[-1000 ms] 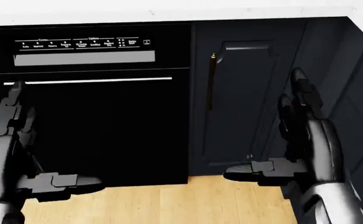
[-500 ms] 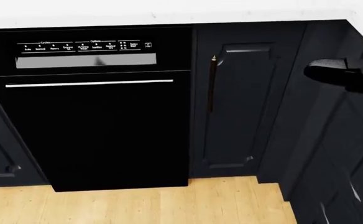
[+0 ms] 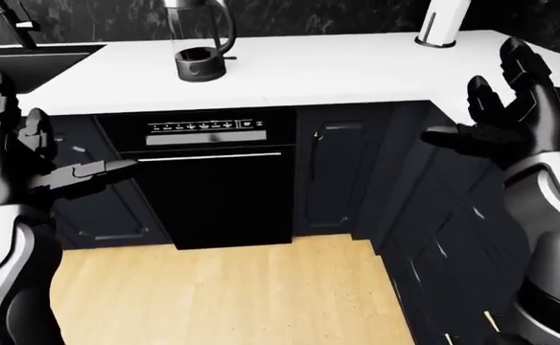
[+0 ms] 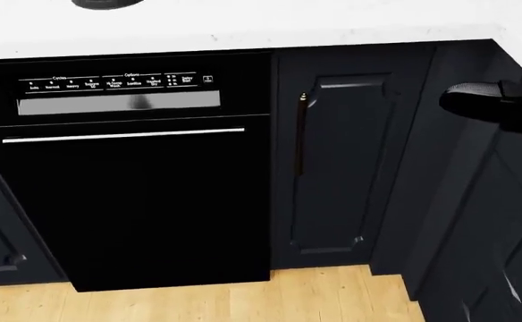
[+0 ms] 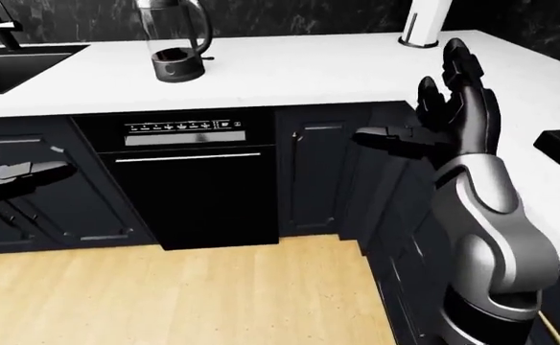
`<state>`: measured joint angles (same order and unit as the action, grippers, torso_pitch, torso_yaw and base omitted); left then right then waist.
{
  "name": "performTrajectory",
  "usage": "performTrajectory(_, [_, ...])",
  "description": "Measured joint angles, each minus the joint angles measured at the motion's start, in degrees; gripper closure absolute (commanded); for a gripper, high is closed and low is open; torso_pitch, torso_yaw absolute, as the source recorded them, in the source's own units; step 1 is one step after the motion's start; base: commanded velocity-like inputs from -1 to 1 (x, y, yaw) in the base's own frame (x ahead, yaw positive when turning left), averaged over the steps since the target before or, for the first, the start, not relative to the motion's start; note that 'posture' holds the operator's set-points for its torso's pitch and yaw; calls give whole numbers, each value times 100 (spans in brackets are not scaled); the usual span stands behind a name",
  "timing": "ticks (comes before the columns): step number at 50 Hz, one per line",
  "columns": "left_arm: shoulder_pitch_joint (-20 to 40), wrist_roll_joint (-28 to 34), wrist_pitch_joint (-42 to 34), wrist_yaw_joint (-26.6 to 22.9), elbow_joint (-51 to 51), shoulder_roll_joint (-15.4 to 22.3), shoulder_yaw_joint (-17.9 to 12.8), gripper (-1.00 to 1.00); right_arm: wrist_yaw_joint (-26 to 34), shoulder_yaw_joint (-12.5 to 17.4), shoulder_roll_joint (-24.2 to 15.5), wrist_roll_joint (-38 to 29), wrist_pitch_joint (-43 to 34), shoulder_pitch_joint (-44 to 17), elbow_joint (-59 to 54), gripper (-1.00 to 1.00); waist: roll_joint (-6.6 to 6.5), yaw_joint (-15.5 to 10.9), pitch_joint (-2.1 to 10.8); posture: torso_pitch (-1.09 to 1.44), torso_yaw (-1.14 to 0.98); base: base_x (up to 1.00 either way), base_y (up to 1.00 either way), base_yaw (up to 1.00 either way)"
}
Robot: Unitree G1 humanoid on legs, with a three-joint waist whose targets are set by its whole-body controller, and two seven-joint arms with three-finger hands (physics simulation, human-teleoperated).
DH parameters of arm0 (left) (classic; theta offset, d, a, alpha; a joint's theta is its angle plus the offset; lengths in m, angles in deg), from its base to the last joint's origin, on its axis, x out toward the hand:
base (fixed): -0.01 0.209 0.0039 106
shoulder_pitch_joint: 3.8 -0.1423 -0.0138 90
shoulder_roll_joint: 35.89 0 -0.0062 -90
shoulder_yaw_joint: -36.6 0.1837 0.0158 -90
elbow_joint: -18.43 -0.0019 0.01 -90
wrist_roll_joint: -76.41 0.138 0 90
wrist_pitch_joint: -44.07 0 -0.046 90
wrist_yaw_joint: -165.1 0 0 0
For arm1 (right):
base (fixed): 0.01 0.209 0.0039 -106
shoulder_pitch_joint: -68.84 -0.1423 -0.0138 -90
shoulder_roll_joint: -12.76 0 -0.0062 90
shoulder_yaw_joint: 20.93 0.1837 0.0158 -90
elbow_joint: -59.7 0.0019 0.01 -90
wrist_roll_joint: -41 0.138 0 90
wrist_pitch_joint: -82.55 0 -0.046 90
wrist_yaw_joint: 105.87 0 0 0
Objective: Press the button to open the lid of the electric kettle.
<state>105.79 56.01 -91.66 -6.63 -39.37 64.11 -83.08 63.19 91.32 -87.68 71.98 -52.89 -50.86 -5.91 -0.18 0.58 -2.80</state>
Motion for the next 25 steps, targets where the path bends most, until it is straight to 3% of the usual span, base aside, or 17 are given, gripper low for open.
performTrajectory(4, [39, -41, 2, -17, 38, 16, 20, -100, -34, 31, -17, -15, -15, -15, -18, -100, -6, 18, 36, 0, 0, 20, 6, 0])
performTrajectory(8, [79, -39, -2, 22, 41, 55, -53, -100, -17, 9, -38, 40, 13, -90, 115, -100, -325, 26, 9, 0, 0, 20, 10, 0])
performTrajectory(10, [59, -38, -20, 63, -18, 56, -115, -100, -2, -68, 24, 86, 9, -51, 98, -100, -265, -57, -18, 0, 0, 20, 15, 0])
performTrajectory(12, [23, -29, -65, 101, -72, 64, -134, -100, 16, -134, 33, 128, -41, -31, 30, -100, -313, -103, -21, 0, 0, 20, 17, 0])
performTrajectory(16, [53, -24, -3, 93, -15, 109, -110, -100, -34, -55, -5, 143, -81, -70, -25, -100, -107, -104, -10, 0, 0, 19, 20, 0])
performTrajectory(20, [68, -28, 60, 71, 7, 125, -104, -100, -89, -5, -48, 156, -31, -109, 51, -100, 261, -133, -5, 0, 0, 17, 23, 0])
performTrajectory(22, [38, -39, 61, 58, -12, 47, -48, -100, -108, 42, -62, 165, -21, -75, 38, -100, 230, -34, -34, 0, 0, 17, 29, 0])
performTrajectory(25, [2, -97, -47, 24, -96, 37, 20, -100, -166, 52, -52, 151, -90, -27, -73, -100, 314, 17, 42, 0, 0, 14, 29, 0])
